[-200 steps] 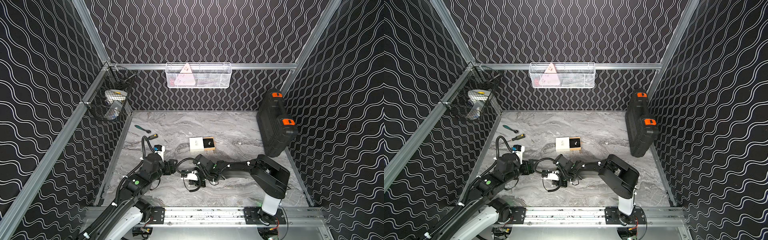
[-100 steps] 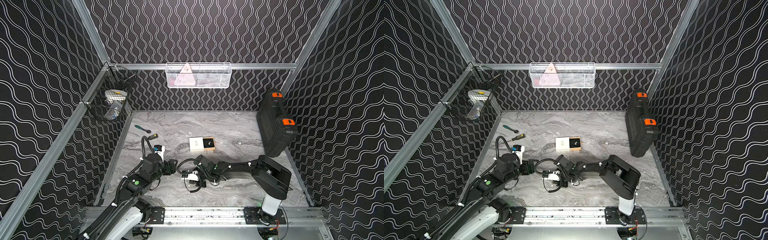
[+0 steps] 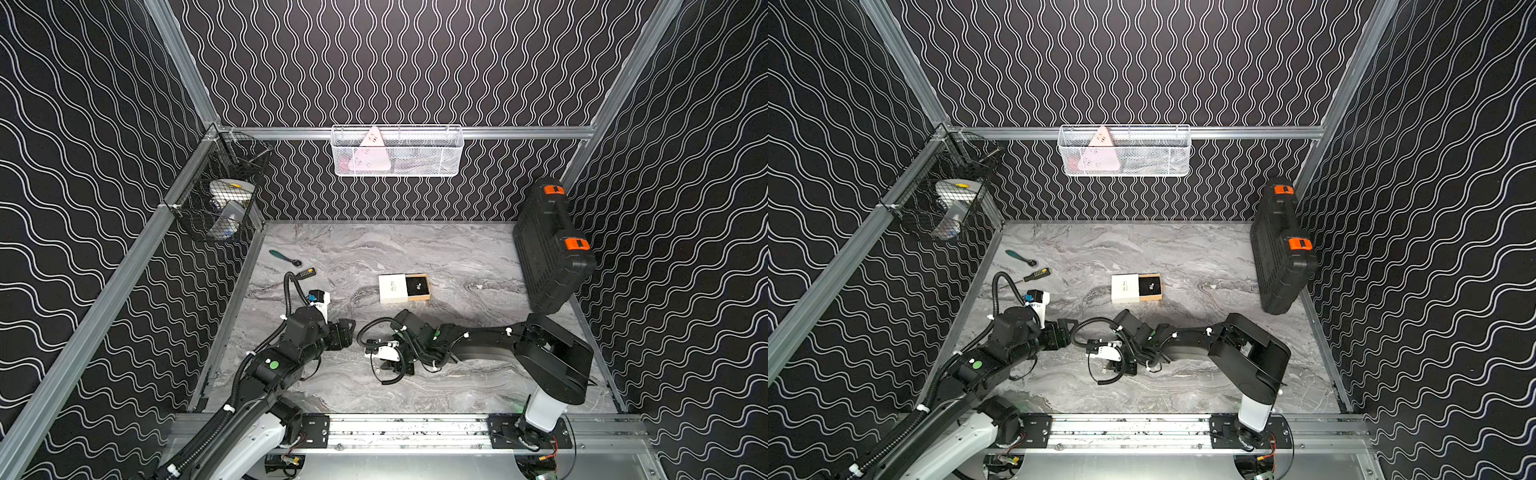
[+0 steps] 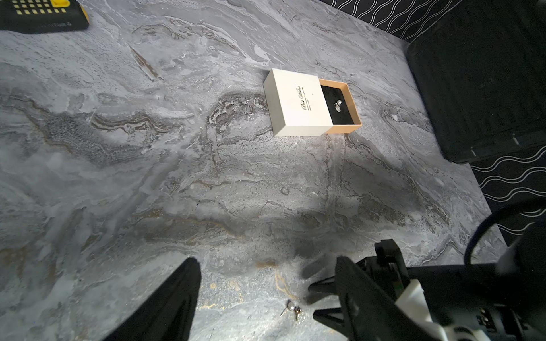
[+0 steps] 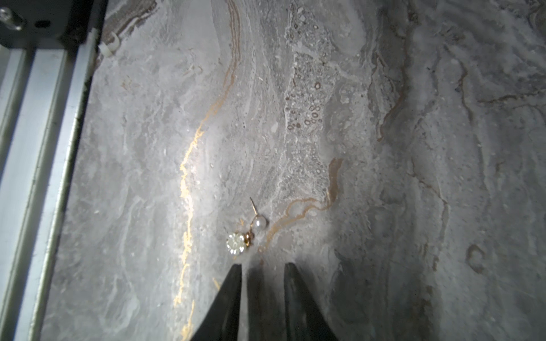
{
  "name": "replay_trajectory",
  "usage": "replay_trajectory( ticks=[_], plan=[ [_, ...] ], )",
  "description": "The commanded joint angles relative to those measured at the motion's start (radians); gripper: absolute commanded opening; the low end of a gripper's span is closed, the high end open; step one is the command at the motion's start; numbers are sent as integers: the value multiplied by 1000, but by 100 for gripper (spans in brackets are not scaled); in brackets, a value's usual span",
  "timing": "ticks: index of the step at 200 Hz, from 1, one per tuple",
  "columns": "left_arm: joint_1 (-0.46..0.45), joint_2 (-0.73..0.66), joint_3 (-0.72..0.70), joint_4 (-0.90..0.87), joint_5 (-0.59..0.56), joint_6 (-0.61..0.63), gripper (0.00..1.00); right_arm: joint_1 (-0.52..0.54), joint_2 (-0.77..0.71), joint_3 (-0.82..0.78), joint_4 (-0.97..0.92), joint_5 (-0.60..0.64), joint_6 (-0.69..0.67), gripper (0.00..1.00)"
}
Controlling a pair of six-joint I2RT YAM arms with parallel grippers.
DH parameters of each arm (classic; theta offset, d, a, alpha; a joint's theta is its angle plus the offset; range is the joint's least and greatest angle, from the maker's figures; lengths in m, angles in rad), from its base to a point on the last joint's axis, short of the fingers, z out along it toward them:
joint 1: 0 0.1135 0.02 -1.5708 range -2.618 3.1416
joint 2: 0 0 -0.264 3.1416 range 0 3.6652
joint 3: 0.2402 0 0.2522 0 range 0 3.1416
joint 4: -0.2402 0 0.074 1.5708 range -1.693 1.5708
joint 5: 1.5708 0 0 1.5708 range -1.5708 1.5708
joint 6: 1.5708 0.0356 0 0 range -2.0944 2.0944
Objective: Place the earrings into the drawer-style jewelry box
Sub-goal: Pick up the earring from the center of the board.
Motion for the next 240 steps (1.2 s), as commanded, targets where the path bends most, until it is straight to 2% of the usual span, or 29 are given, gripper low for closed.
replay_trajectory(
  ticks=[1,45,154,195,240],
  plan=[
    [1,-1,-2,30,-3,8,77,11,5,21,0,-12,4,33],
    [0,-3,0,30,-3,9,77,36,49,55,-1,9,13,38],
    [1,-19,-2,27,-1,9,77,38,86,67,13,35,8,39],
    [1,-19,-3,27,0,11,78,38,94,72,13,33,7,37],
    [1,-27,-5,26,-1,9,78,38,99,72,11,31,4,28]
  ],
)
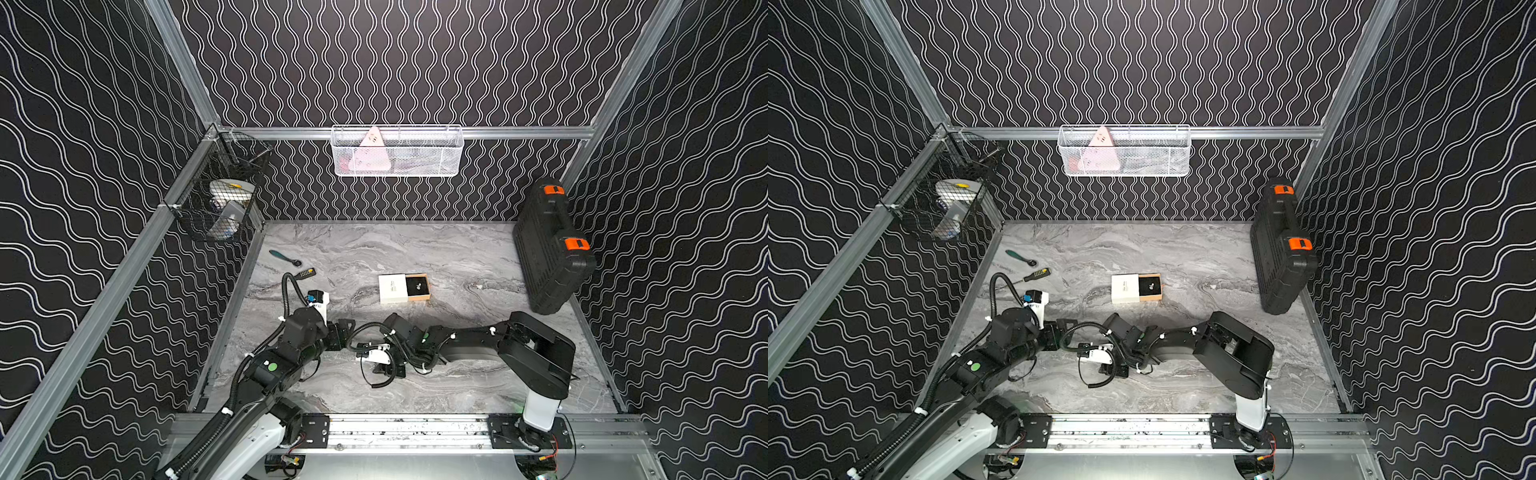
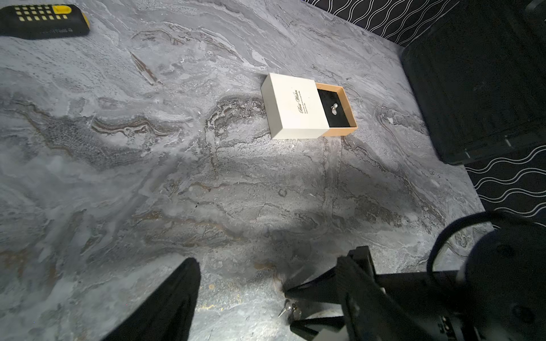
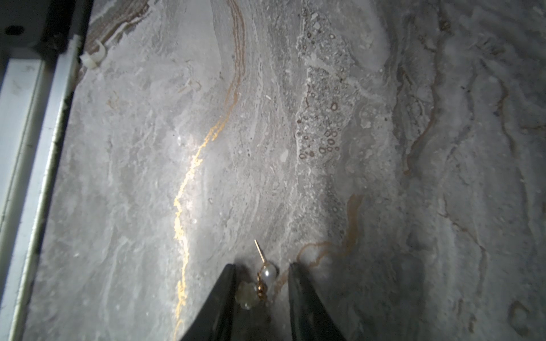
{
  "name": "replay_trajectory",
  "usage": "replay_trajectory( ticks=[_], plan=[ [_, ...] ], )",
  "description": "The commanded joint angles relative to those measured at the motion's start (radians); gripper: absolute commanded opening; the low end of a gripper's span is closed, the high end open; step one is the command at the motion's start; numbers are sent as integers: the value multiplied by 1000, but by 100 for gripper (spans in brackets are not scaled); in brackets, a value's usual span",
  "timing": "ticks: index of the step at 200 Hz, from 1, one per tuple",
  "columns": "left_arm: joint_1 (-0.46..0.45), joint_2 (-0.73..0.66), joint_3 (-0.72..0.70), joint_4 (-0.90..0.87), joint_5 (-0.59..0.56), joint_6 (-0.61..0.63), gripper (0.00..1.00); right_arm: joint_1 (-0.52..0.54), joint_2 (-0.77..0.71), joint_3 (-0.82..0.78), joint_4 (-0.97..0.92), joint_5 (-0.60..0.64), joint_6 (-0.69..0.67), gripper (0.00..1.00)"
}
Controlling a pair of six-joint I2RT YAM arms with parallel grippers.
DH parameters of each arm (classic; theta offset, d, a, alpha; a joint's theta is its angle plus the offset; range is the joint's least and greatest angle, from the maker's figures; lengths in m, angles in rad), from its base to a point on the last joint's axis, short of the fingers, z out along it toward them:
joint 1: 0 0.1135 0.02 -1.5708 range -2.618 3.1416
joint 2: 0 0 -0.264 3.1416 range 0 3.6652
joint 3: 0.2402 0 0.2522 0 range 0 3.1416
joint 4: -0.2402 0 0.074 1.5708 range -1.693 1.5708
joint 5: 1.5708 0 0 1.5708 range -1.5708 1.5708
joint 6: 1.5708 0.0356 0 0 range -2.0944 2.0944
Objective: Place the earrings into the drawer-style jewelry box
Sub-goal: Pick up the earring from the center of the board.
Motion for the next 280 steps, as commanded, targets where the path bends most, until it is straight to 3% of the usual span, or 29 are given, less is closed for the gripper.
replay_trajectory(
  ticks=[1,118,203,280],
  plan=[
    [2,-6,-3,25,-1,9,78,1,8,6,-2,1,-6,28],
    [1,-11,-6,24,-1,9,78,1,1,-8,4,8,-4,11],
    [1,-4,-8,27,4,6,78,-7,-26,-36,50,8,29,8],
    [1,71,-23,100,65,-12,78,-96,-97,-106,139,-55,114,7]
  ],
)
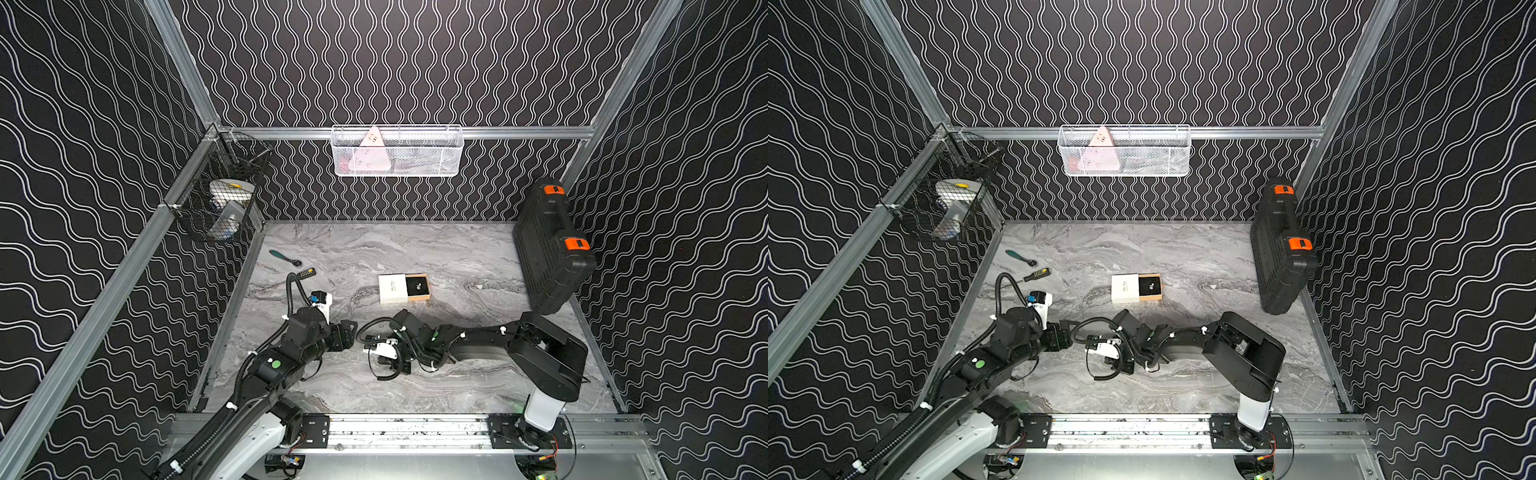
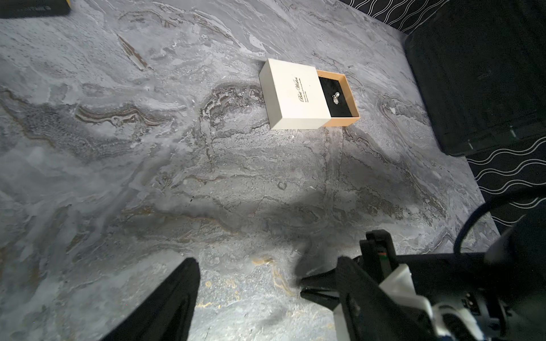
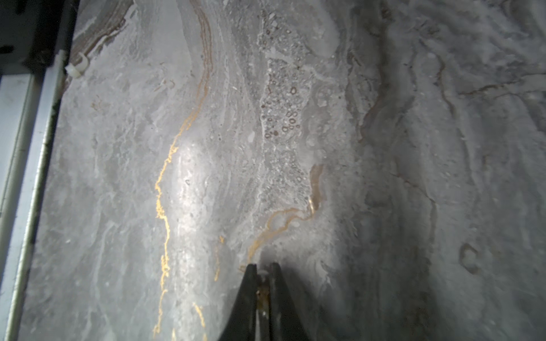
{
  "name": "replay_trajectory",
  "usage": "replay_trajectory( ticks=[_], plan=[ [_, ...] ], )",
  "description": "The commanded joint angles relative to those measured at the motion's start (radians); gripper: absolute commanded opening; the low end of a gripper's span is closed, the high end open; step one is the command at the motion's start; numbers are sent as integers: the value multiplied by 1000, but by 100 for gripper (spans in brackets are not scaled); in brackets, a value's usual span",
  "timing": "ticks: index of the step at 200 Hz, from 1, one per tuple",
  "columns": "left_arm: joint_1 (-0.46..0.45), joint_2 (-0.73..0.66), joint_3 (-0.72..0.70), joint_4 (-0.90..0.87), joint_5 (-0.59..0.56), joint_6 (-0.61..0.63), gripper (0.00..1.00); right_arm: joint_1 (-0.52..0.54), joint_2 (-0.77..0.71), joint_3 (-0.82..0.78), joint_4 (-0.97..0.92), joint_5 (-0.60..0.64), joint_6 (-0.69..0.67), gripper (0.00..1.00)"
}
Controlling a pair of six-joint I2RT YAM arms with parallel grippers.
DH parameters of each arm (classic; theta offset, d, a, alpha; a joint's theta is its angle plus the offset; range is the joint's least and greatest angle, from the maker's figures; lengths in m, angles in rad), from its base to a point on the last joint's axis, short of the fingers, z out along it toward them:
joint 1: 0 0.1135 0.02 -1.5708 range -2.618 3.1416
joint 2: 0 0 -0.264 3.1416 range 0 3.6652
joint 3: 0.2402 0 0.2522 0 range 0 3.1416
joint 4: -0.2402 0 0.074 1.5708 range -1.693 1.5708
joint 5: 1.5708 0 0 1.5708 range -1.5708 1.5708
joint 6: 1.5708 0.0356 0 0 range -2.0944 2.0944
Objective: Place the earrings into the drawer-style jewelry box
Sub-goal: Pick up the earring from the center of the board.
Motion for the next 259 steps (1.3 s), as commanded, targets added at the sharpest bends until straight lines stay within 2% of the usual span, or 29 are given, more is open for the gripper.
replay_trajectory(
  ticks=[1,43,71,121,147,207,259],
  plan=[
    [1,26,-8,70,34,-13,78,-30,-25,-20,62,-43,47,7],
    [1,127,-30,210,144,-44,78,-129,-79,-72,143,-106,133,7],
    [1,217,-56,364,235,-85,77,-191,-126,-113,203,-142,185,8],
    [0,367,-98,606,326,-133,75,-242,-166,-153,245,-168,225,8],
    [-1,449,-125,783,410,-187,71,-290,-205,-189,333,-199,308,8],
    [-1,531,-112,1060,574,-262,48,-340,-343,-244,445,-261,518,9],
    [0,514,-87,1146,639,-277,43,-349,-460,-275,474,-299,626,10]
  ],
)
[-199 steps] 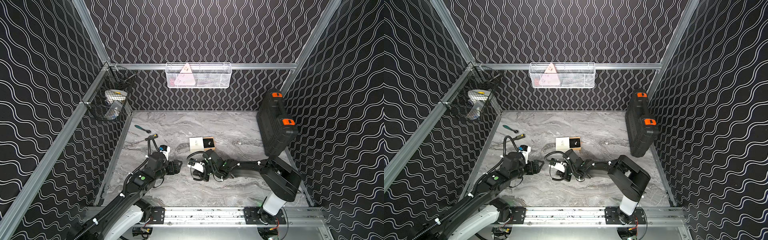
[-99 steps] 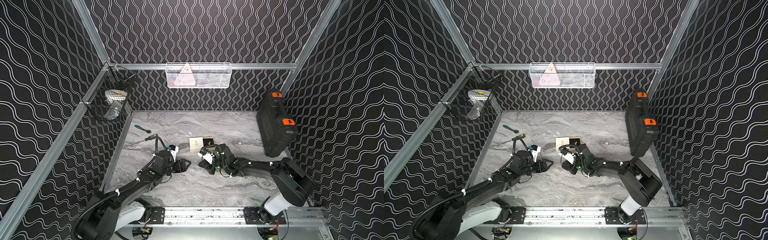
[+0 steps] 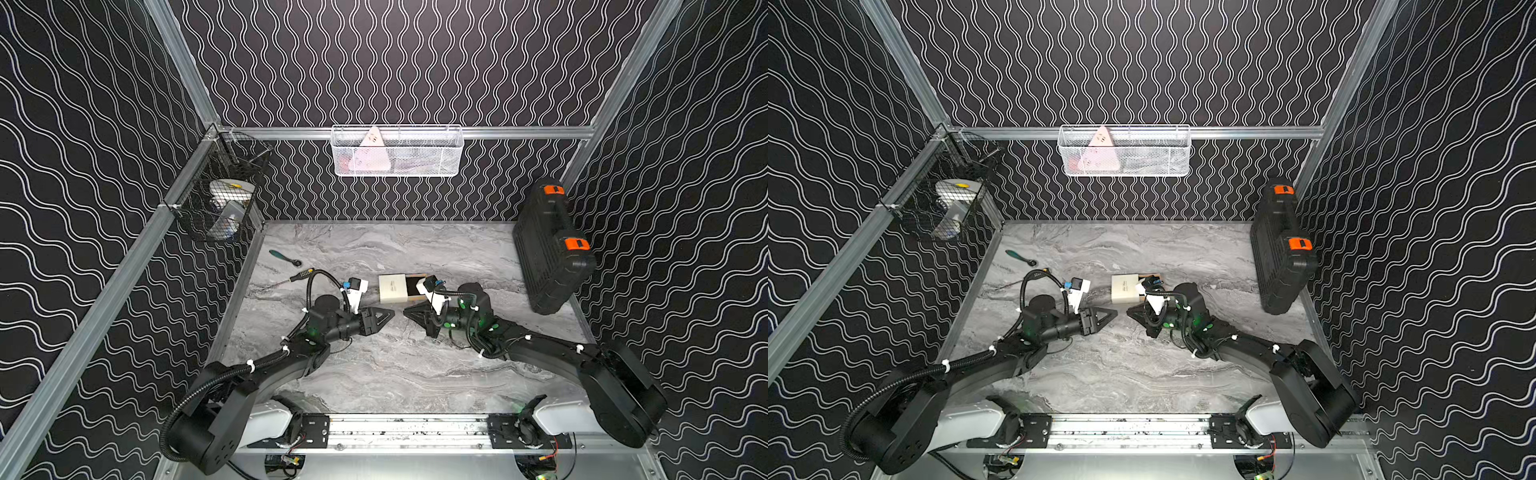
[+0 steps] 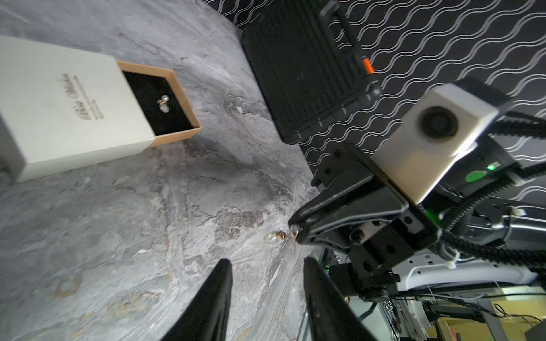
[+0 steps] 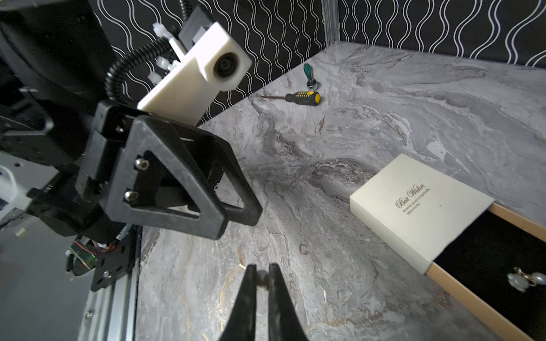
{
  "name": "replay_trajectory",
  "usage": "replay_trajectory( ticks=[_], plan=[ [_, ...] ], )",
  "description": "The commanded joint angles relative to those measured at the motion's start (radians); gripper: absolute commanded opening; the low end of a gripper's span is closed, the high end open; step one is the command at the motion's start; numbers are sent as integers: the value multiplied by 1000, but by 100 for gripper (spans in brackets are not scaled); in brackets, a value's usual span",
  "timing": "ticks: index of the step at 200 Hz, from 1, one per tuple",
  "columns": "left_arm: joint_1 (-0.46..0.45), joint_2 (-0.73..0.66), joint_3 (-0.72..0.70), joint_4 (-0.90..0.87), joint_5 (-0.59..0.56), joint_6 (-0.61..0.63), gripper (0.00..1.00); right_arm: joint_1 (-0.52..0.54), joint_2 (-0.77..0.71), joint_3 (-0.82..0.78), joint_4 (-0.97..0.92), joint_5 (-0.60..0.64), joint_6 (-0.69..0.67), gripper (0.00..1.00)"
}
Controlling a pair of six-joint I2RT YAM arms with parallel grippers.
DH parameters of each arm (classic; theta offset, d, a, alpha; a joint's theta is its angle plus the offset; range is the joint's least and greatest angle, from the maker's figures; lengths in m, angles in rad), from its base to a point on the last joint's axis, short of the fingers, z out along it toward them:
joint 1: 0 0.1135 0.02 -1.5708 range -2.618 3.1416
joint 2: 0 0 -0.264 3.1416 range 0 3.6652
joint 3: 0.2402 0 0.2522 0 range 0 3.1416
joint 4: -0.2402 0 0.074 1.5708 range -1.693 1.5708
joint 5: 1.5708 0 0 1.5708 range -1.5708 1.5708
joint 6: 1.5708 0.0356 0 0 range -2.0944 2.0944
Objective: Place the earrings into the drawer-style jewelry box
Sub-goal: Pick up the earring from the center of the board.
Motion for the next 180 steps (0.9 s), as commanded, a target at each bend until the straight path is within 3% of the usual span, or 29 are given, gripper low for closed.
replay_trajectory(
  ticks=[1,60,142,180],
  plan=[
    [0,-16,16,98,54,-19,43,0,-42,-4,49,-32,73,10],
    [-21,-19,41,183,135,-49,36,-2,-119,-10,42,-47,115,10],
    [-65,-25,70,154,141,-30,31,-4,-147,-12,57,-59,138,11],
    [-73,-22,78,136,134,-22,24,-4,-153,-12,65,-62,144,11]
  ],
)
